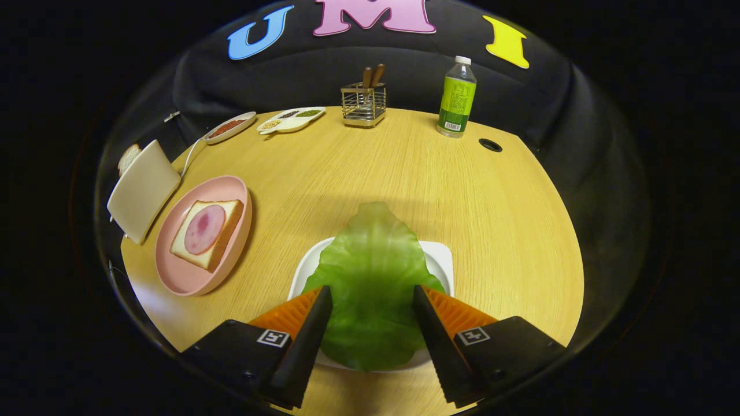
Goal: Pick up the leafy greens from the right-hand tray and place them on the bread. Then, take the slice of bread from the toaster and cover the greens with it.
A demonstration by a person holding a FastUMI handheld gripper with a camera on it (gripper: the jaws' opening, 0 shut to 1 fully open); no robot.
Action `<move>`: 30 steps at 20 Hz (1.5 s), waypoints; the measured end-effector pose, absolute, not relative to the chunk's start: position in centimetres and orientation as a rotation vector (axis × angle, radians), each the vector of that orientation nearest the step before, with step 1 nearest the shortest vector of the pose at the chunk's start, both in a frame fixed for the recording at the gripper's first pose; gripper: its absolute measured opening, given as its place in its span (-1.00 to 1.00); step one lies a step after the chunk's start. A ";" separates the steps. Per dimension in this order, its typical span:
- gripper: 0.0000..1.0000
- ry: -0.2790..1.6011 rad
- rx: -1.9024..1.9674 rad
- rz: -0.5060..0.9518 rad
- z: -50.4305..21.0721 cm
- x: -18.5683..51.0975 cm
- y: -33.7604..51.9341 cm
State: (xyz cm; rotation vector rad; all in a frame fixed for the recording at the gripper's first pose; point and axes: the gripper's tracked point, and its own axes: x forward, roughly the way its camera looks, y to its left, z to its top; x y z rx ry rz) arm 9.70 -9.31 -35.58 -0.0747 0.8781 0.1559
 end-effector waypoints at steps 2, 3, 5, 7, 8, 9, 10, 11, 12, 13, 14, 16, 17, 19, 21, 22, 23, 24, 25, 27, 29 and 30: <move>0.73 0.874 -0.076 0.157 -35.5 9.8 -9.3; 0.59 0.871 -0.082 0.161 -35.5 9.9 -9.3; 0.45 0.872 -0.084 0.168 -35.5 9.8 -9.1; -0.15 0.877 -0.077 0.159 -35.6 10.0 -9.1; -0.31 0.880 -0.071 0.152 -35.7 10.0 -9.2; -0.53 0.884 -0.065 0.148 -35.6 10.0 -9.1; -0.61 0.884 -0.066 0.146 -35.6 10.0 -9.2; -0.72 0.891 -0.062 0.150 -35.6 10.0 -9.2; -0.82 0.891 -0.065 0.167 -35.6 10.1 -9.1; -0.81 0.902 -0.067 0.181 -35.9 10.1 -9.1; -0.86 0.911 -0.063 0.185 -35.6 9.9 -9.1; -0.86 0.935 -0.041 0.175 -35.6 10.0 -9.1; -0.87 0.935 -0.038 0.169 -35.2 9.9 -9.1; -0.87 0.917 -0.058 0.151 -34.0 10.0 -9.1; -0.87 0.903 -0.069 0.142 -32.2 9.8 -8.8; -0.87 0.895 -0.066 0.133 -31.2 9.8 -8.6; -0.87 0.881 -0.057 0.124 -30.1 9.8 -8.3; -0.87 0.862 -0.045 0.115 -28.8 9.8 -7.9; -0.87 0.848 -0.032 0.112 -27.8 9.9 -7.3; -0.87 0.828 0.002 0.114 -25.8 9.6 -5.7; -0.87 0.819 0.011 0.118 -24.6 9.3 -4.1; -0.87 0.813 -0.003 0.122 -24.1 9.2 -3.4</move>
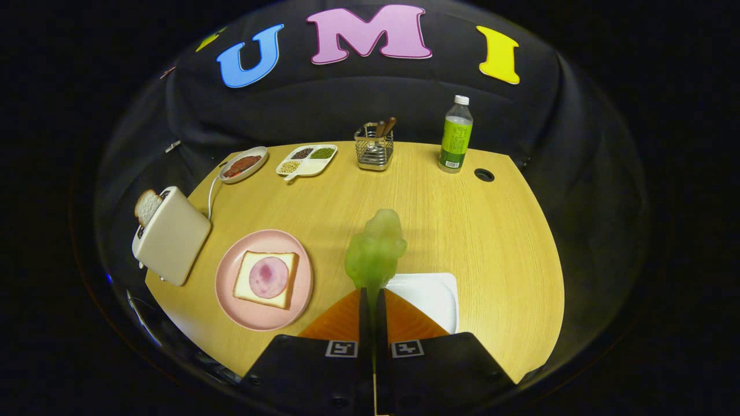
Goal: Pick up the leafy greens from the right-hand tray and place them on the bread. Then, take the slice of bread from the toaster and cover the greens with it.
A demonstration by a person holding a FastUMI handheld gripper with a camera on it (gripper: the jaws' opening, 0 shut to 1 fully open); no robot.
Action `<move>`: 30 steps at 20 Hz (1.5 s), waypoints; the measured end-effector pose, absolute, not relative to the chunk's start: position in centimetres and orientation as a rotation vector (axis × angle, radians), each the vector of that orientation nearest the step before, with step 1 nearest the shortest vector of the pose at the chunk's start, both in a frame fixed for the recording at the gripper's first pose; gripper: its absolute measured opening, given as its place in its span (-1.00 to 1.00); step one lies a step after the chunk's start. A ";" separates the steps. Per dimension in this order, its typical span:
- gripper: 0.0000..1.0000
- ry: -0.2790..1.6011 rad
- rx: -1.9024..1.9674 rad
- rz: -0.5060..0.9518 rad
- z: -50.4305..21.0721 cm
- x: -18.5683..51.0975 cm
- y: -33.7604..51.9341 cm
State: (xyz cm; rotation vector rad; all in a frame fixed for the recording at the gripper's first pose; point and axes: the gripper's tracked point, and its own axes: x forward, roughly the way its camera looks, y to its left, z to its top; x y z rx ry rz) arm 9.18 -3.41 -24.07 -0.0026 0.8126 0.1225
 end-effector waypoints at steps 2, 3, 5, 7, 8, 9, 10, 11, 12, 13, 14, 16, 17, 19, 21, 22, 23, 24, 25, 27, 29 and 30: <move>-0.87 0.793 -0.020 0.139 -23.1 9.0 -1.6; -0.87 0.788 -0.015 0.150 -22.6 8.7 -0.5; -0.87 0.774 -0.009 0.173 -22.1 8.4 1.7; -0.87 0.775 -0.024 0.190 -22.3 8.2 3.5; -0.87 0.789 -0.024 0.199 -22.6 7.9 4.4; -0.87 0.794 -0.017 0.212 -22.6 7.7 5.6; -0.87 0.792 -0.013 0.221 -22.5 7.7 6.6; -0.87 0.788 -0.014 0.235 -22.4 7.8 7.7; -0.87 0.786 -0.017 0.244 -22.3 7.9 8.4; -0.87 0.785 -0.022 0.257 -22.4 7.9 9.4; -0.87 0.787 -0.024 0.269 -22.4 8.0 10.3; -0.87 0.795 -0.028 0.292 -22.7 8.0 12.0; -0.87 0.800 -0.037 0.302 -23.0 8.1 12.9; -0.87 0.810 -0.054 0.310 -23.7 8.2 13.9; -0.87 0.829 -0.071 0.313 -24.7 8.3 14.6; -0.87 0.842 -0.083 0.311 -25.4 8.3 14.8; -0.86 0.854 -0.099 0.308 -26.0 8.3 14.9; -0.85 0.861 -0.120 0.303 -26.6 8.4 14.8; -0.86 0.867 -0.143 0.294 -27.2 8.4 14.6; -0.84 0.882 -0.182 0.274 -28.5 8.5 13.9; -0.80 0.892 -0.201 0.258 -29.2 8.4 13.6; -0.73 0.895 -0.208 0.252 -29.4 8.4 13.4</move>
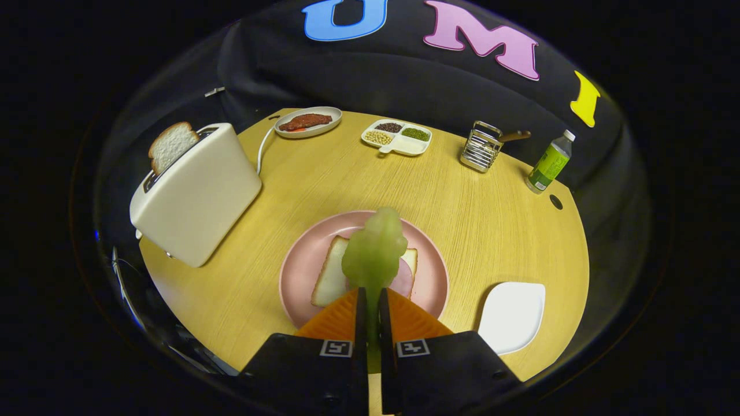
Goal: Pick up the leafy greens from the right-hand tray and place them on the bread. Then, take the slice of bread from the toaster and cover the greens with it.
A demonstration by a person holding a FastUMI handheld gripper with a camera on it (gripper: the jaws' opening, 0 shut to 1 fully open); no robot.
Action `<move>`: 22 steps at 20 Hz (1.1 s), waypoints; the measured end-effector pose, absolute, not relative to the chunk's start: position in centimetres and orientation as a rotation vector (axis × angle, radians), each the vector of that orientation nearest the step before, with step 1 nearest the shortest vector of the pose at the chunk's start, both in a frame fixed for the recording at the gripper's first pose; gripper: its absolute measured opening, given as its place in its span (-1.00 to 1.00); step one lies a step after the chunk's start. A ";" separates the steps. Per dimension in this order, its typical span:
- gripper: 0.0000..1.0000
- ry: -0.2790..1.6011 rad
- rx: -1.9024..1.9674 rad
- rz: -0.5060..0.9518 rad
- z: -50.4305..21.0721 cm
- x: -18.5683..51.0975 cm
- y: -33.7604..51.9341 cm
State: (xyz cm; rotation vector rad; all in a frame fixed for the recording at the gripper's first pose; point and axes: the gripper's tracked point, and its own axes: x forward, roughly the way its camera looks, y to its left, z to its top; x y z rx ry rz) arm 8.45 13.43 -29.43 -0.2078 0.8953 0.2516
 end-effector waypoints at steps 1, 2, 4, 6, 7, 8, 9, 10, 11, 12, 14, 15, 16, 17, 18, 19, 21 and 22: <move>-0.73 0.900 -0.211 0.245 -29.6 8.3 13.3; -0.67 0.900 -0.218 0.236 -29.7 8.3 13.1; -0.62 0.901 -0.219 0.227 -29.9 8.5 12.9; -0.57 0.898 -0.219 0.214 -29.9 8.6 12.8; -0.53 0.895 -0.216 0.209 -29.8 8.7 12.8; -0.46 0.895 -0.208 0.211 -29.8 8.7 12.9; -0.42 0.896 -0.196 0.220 -29.7 8.7 13.3; -0.33 0.896 -0.189 0.229 -29.6 8.6 13.6; -0.15 0.895 -0.183 0.235 -29.5 8.5 13.9; 0.02 0.893 -0.178 0.238 -29.3 8.5 14.1; 0.53 0.884 -0.152 0.253 -28.6 8.3 15.0; 0.79 0.871 -0.144 0.262 -28.0 8.3 15.4; 0.96 0.854 -0.146 0.265 -27.3 8.4 15.5; 0.99 0.830 -0.150 0.271 -26.4 8.6 15.8; 1.00 0.801 -0.151 0.285 -25.3 8.8 16.5; 1.00 0.769 -0.150 0.307 -24.0 9.0 17.4; 0.99 0.706 -0.163 0.352 -21.5 9.3 19.3; 0.99 0.683 -0.169 0.375 -20.3 9.4 20.4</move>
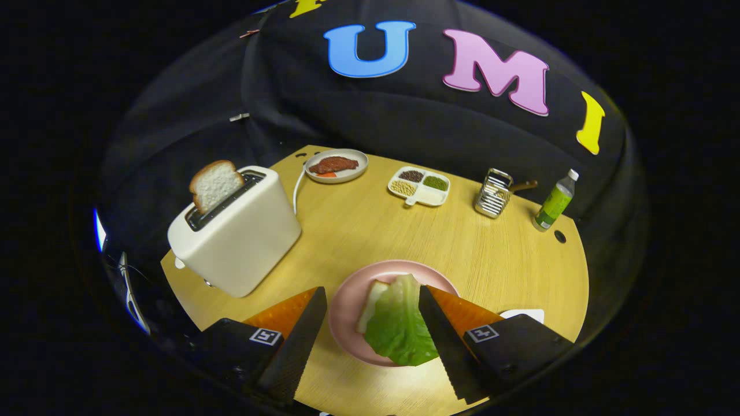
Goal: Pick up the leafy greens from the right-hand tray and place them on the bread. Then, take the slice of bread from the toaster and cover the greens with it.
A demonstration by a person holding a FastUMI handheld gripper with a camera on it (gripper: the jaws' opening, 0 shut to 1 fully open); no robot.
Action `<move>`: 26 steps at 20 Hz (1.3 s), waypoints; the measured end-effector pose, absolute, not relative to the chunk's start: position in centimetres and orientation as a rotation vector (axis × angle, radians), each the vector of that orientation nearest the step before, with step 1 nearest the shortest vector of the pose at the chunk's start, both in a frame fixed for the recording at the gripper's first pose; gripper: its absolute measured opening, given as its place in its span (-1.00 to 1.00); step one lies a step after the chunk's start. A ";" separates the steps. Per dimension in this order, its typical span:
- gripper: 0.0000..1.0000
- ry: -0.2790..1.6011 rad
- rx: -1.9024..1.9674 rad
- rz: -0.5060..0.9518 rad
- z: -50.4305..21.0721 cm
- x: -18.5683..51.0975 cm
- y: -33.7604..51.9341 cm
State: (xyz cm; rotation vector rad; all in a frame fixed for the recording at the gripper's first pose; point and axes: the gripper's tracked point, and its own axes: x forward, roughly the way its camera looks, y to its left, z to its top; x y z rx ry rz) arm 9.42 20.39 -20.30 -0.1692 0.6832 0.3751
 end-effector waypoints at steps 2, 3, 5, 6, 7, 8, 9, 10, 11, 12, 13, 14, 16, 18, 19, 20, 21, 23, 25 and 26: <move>0.99 0.650 -0.169 0.425 -18.3 9.2 22.9; 0.99 0.634 -0.159 0.450 -17.4 9.2 24.2; 0.99 0.605 -0.142 0.503 -15.6 9.0 27.1; 0.99 0.589 -0.148 0.528 -14.8 9.0 28.4; 0.99 0.571 -0.160 0.552 -14.1 9.0 29.6; 0.98 0.558 -0.170 0.574 -13.6 8.9 30.8; 0.99 0.552 -0.170 0.602 -13.2 8.7 32.1; 0.99 0.550 -0.162 0.629 -12.8 8.4 33.6; 0.99 0.547 -0.156 0.653 -12.4 8.3 34.9; 0.99 0.542 -0.158 0.676 -12.1 8.1 36.1; 0.98 0.536 -0.166 0.695 -11.9 8.1 37.3; 0.99 0.527 -0.177 0.714 -11.7 8.0 38.4; 0.99 0.526 -0.186 0.755 -11.7 7.6 40.8; 0.99 0.530 -0.190 0.780 -11.9 7.5 42.8; 0.99 0.533 -0.189 0.788 -12.1 7.6 43.6; 0.99 0.533 -0.187 0.795 -12.4 7.6 44.5; 0.99 0.535 -0.186 0.799 -12.6 7.6 45.3; 0.98 0.543 -0.189 0.800 -13.3 7.9 46.6; 0.98 0.544 -0.197 0.779 -14.3 8.8 47.7; 0.99 0.545 -0.200 0.764 -14.9 9.2 48.0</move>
